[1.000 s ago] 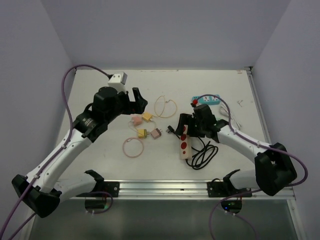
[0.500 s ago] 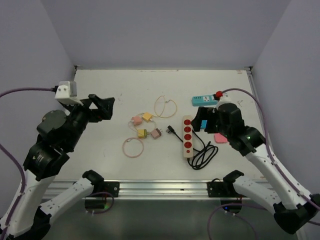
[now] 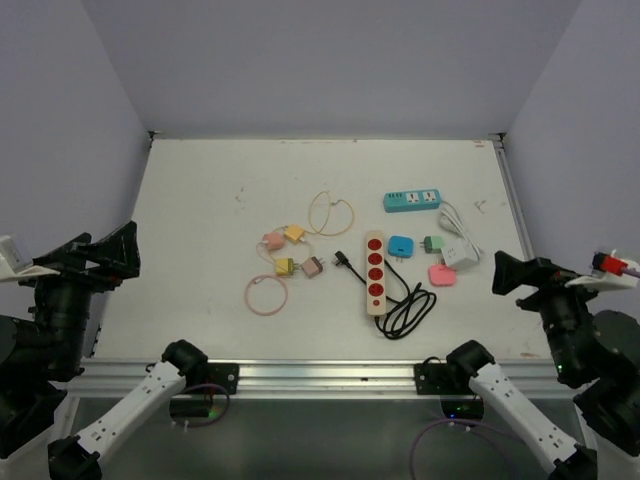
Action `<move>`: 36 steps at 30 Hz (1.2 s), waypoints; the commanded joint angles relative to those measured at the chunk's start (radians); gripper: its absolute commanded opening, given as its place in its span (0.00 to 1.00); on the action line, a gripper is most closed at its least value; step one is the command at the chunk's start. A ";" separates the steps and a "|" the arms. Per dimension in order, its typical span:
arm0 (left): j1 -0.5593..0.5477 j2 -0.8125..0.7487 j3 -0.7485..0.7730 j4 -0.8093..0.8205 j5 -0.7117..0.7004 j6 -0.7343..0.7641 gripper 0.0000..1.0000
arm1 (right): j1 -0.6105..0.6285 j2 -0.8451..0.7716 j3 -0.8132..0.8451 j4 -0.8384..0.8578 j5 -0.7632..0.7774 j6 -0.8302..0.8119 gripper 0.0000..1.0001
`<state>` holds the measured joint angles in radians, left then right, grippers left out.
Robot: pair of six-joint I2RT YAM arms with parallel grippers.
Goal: Pull the plug off the socket
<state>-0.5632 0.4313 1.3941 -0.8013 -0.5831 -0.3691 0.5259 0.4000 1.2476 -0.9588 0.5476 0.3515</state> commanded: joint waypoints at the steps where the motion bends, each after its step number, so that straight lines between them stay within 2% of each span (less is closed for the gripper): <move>1: 0.003 -0.019 -0.004 -0.065 -0.090 0.027 1.00 | -0.001 -0.116 -0.013 -0.072 0.136 -0.048 0.99; 8: 0.003 -0.052 -0.089 -0.039 -0.121 -0.013 1.00 | 0.000 -0.357 -0.128 0.009 0.167 -0.075 0.99; 11: 0.003 -0.049 -0.119 -0.019 -0.121 -0.017 1.00 | -0.001 -0.385 -0.137 0.020 0.189 -0.089 0.99; 36: 0.003 0.012 -0.303 0.116 -0.066 -0.036 1.00 | -0.001 -0.369 -0.240 0.084 0.138 -0.115 0.99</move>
<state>-0.5632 0.4221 1.1057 -0.7616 -0.6579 -0.4080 0.5259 0.0120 1.0138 -0.9249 0.7052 0.2573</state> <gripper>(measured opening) 0.994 0.987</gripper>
